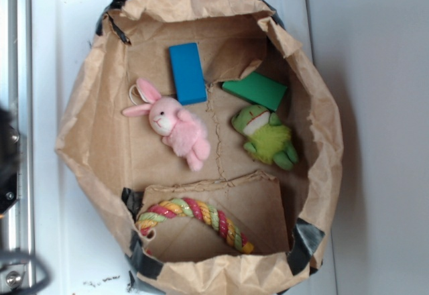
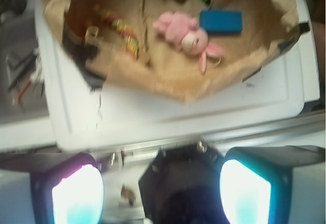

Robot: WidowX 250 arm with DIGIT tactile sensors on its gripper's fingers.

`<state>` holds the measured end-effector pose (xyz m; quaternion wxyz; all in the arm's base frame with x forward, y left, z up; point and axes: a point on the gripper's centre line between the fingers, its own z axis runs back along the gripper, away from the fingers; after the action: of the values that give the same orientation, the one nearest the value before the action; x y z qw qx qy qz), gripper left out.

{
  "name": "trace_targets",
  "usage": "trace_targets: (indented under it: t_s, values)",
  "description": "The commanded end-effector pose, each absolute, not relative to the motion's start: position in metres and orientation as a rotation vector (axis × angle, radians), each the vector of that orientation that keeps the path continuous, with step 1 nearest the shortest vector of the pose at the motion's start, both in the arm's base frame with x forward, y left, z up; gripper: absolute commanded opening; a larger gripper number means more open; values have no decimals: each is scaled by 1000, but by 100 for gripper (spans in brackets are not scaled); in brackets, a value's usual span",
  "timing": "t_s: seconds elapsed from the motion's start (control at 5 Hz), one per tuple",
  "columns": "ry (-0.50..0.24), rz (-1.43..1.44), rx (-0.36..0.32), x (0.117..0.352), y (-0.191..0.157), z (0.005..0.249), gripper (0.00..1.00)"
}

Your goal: Grab the blue block.

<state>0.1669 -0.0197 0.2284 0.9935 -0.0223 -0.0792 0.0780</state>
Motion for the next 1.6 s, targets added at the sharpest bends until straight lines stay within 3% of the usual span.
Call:
trace_targets:
  t_s: [0.0,0.2,0.6,1.2,1.4]
  values:
    - [-217,365,-51,226,-15,206,100]
    - [-257,602,-42,251,-10,191,100]
    - [-323,803,-88,269,10,175,100]
    - [-253,844,-57,275,42,144,100]
    - [-253,844,-57,275,42,144,100]
